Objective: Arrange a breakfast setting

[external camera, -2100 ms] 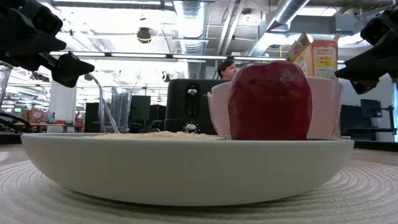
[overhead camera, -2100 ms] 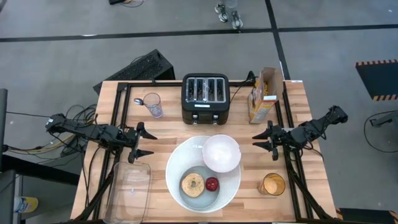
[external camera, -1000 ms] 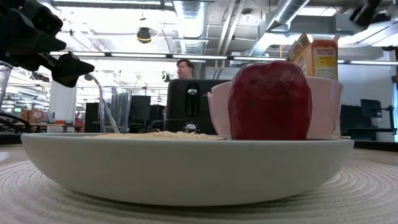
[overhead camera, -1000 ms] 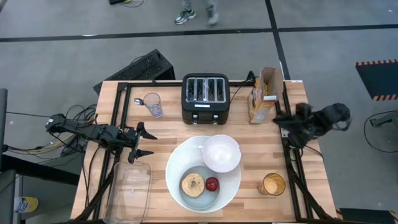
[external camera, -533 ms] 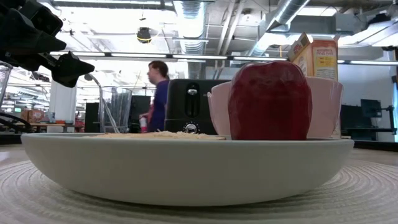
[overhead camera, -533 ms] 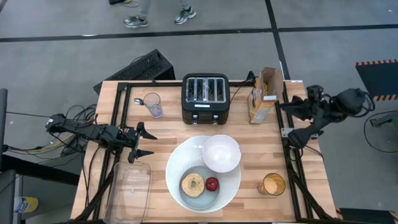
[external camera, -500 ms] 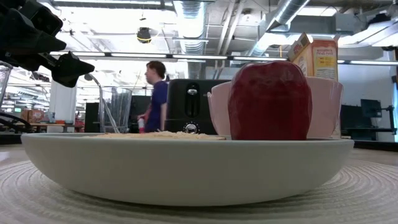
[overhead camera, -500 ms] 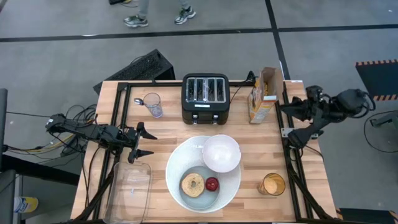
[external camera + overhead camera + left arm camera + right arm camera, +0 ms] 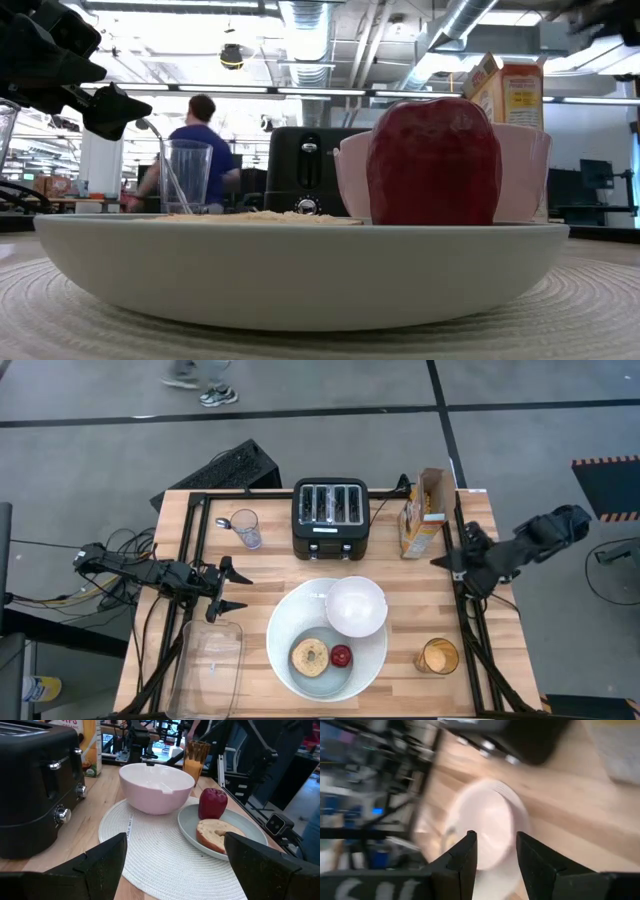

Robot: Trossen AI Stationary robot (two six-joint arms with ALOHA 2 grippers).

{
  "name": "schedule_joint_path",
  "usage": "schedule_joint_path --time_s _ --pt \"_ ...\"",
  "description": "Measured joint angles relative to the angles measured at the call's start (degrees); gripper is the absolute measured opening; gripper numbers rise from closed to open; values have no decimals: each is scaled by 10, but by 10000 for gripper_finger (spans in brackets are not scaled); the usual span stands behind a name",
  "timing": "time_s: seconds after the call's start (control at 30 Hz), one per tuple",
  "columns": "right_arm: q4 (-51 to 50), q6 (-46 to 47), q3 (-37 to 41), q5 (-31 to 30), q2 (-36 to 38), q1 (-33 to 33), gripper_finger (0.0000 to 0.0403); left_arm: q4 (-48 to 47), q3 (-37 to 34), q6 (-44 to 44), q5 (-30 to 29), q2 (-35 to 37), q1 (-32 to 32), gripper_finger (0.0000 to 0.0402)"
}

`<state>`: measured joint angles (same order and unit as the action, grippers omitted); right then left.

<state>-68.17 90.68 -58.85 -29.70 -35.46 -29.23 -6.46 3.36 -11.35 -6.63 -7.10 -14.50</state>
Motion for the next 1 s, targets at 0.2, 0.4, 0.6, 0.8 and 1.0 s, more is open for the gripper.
schedule_joint_path --time_s 0.2,0.4,0.6,0.8,1.0 --pt "-49 67 0 45 -56 0 159 0 0 0 0 0 0 320" --pt "-84 121 0 45 -112 0 159 0 0 0 0 0 0 320" --pt "-109 184 0 43 -166 0 160 0 0 0 0 0 0 320" --pt "-116 229 0 43 -202 0 185 0 0 0 0 0 0 320" --pt "-145 289 0 36 -244 0 256 0 0 0 0 0 0 320"
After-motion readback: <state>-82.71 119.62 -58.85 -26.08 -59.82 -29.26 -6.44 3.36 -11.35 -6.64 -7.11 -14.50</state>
